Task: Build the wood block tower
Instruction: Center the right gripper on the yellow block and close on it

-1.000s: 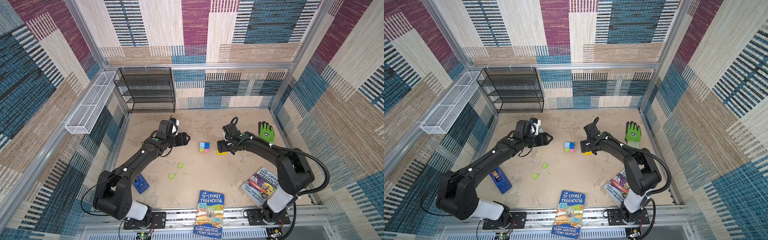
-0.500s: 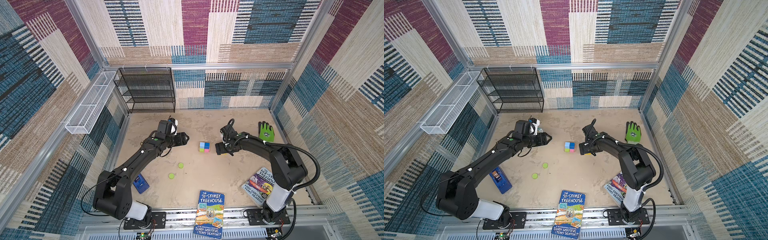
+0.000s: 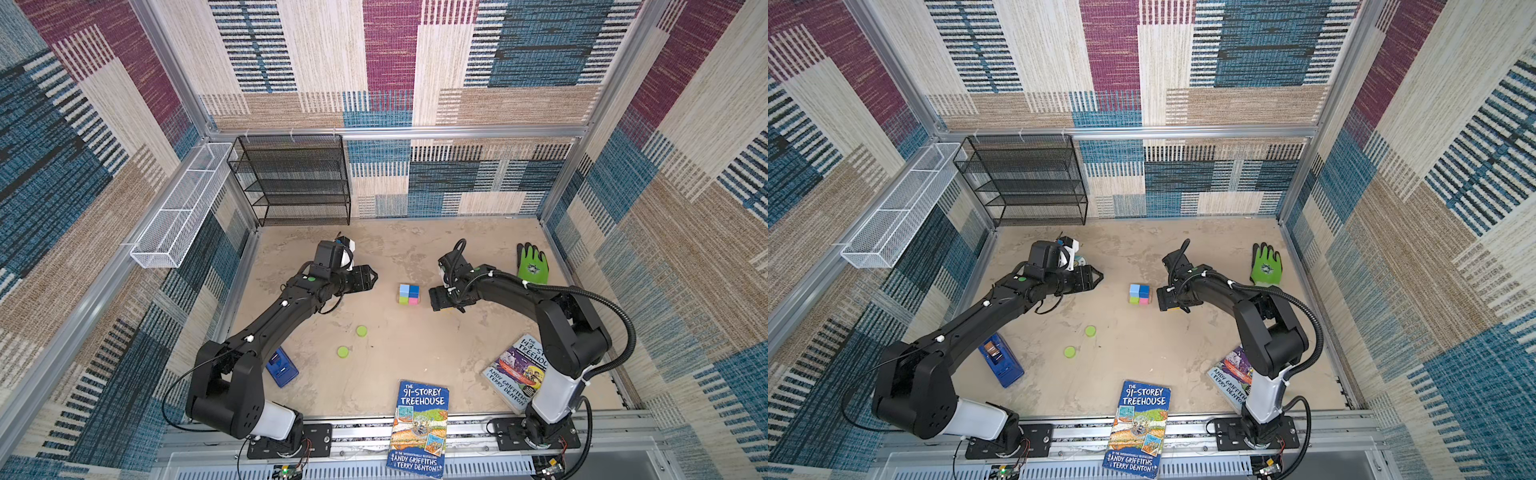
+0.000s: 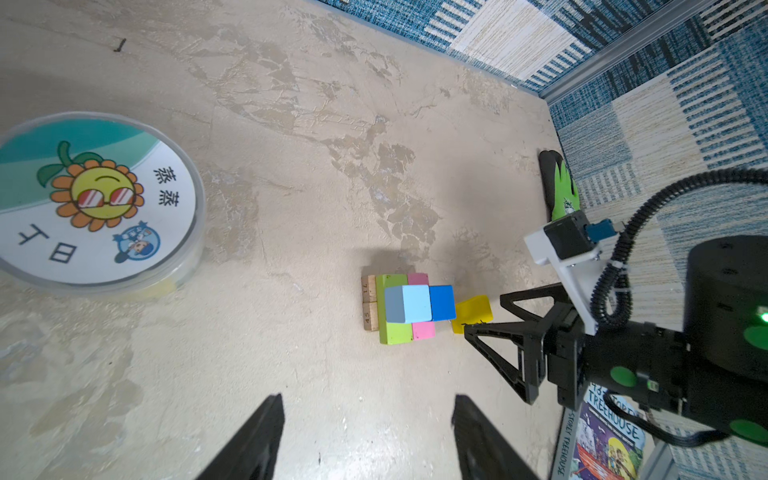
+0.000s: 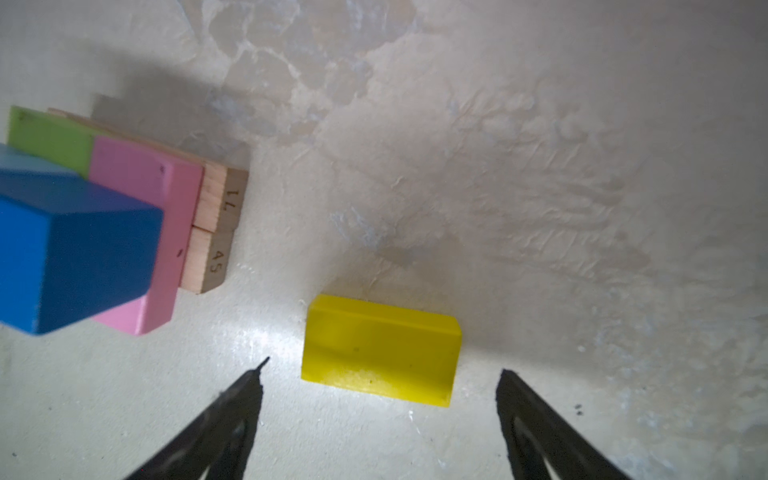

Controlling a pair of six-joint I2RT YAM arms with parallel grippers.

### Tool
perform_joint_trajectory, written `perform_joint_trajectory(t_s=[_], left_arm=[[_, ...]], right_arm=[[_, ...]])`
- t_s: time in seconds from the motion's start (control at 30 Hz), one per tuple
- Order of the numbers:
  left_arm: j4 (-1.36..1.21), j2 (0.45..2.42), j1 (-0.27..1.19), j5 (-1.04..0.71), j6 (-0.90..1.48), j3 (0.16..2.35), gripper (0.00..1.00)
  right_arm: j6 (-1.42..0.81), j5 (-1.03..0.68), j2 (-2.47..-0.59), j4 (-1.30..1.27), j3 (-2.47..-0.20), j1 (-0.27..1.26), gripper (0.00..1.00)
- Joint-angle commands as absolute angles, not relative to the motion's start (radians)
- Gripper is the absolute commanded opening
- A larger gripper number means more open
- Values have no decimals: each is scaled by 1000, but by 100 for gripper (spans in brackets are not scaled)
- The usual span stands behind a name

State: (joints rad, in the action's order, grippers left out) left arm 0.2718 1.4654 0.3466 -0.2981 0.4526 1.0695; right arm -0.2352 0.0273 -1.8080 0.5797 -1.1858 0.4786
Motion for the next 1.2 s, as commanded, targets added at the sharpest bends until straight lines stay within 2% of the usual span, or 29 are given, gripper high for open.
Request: perform_joint_trajectory(t_s=[0.0, 0.63, 0.9, 1.17], left_arm=[[241, 1467, 342, -317, 463, 1065, 69], [239, 1469, 334, -324, 465, 1060, 69], [236, 1470, 331, -327, 467, 1057, 69], [234, 1468, 328, -329, 468, 1055, 69]], right_arm=[[-251, 38, -1816, 571, -1197, 483, 89], [-265, 102, -1856, 596, -1221, 511, 82], [-273, 111, -1859, 601, -1227, 511, 75], [-278, 108, -1871, 603, -1233, 512, 75]])
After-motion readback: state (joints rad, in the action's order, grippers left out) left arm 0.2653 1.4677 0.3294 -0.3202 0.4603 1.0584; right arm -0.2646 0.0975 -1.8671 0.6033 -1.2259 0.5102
